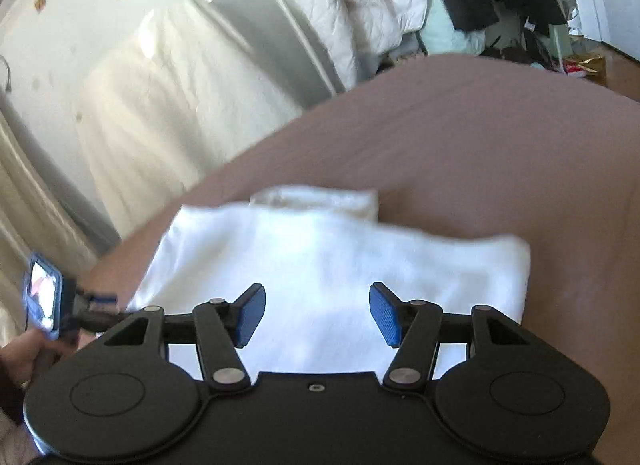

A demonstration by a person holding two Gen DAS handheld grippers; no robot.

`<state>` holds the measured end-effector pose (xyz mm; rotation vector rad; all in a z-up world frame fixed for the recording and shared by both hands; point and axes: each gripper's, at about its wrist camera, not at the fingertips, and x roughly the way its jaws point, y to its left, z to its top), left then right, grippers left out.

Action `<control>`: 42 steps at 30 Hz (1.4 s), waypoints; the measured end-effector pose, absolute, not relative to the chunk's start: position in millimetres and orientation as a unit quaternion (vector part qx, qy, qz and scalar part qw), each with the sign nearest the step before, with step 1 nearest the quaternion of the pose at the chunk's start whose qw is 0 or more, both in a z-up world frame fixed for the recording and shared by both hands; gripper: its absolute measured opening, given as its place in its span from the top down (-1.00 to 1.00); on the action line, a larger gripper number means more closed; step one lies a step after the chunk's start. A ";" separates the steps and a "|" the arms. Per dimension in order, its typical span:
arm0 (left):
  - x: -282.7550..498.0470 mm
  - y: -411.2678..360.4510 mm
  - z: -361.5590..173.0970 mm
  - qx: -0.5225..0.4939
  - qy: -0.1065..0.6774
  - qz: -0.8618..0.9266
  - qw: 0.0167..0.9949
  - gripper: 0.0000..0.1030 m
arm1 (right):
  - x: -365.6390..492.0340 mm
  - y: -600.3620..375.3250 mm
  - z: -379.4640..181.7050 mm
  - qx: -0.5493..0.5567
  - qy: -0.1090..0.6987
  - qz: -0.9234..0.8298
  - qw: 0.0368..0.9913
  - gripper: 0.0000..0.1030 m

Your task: Fold clothes

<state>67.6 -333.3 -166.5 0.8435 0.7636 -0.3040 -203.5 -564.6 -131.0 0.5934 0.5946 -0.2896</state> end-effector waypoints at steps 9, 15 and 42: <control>58.3 -319.1 -124.5 0.300 0.412 -0.163 0.845 -0.10 | -320.3 -520.8 -168.3 0.519 0.291 -0.241 0.767 -0.25; 30.5 -317.9 -103.9 0.250 0.424 -0.224 0.841 -0.11 | -304.3 -499.2 -177.3 0.472 0.349 -0.238 0.774 -0.39; 60.2 -312.8 -146.3 0.318 0.423 -0.096 0.843 -0.14 | -302.9 -476.6 -127.0 0.202 0.457 -0.245 0.831 -0.02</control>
